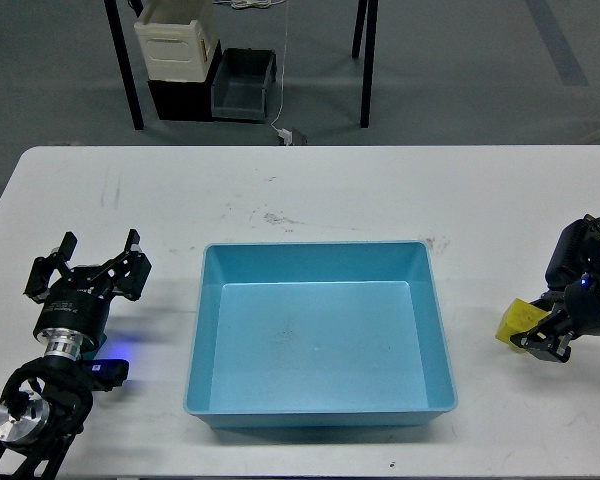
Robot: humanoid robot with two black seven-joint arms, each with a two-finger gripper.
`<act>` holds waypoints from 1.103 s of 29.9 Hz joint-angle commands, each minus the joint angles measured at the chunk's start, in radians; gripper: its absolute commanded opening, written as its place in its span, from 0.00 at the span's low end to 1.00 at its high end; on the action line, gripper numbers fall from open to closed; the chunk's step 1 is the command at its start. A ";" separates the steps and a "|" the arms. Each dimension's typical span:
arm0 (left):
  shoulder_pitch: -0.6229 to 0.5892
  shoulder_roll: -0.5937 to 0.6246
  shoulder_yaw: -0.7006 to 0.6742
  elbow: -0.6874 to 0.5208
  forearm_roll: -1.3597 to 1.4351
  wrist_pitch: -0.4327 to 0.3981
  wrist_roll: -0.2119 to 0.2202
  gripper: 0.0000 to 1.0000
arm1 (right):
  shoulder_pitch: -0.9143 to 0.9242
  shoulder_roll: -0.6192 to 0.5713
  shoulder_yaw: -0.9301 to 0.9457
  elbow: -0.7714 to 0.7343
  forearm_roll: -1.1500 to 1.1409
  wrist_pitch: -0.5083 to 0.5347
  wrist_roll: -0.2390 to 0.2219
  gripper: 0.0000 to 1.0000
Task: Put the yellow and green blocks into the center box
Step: 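Lift the yellow cube and carry it over the blue box, release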
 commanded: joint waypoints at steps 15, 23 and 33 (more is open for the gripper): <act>-0.008 0.006 0.002 -0.005 0.003 -0.009 -0.023 1.00 | 0.371 0.103 0.081 0.176 0.002 0.021 0.000 0.04; -0.008 0.011 -0.014 -0.005 0.003 -0.011 -0.023 1.00 | 0.442 0.312 -0.008 0.181 0.031 0.067 0.000 0.05; -0.020 0.018 -0.026 -0.005 0.003 -0.012 -0.022 1.00 | 0.422 0.517 -0.151 0.056 0.033 0.067 0.000 0.05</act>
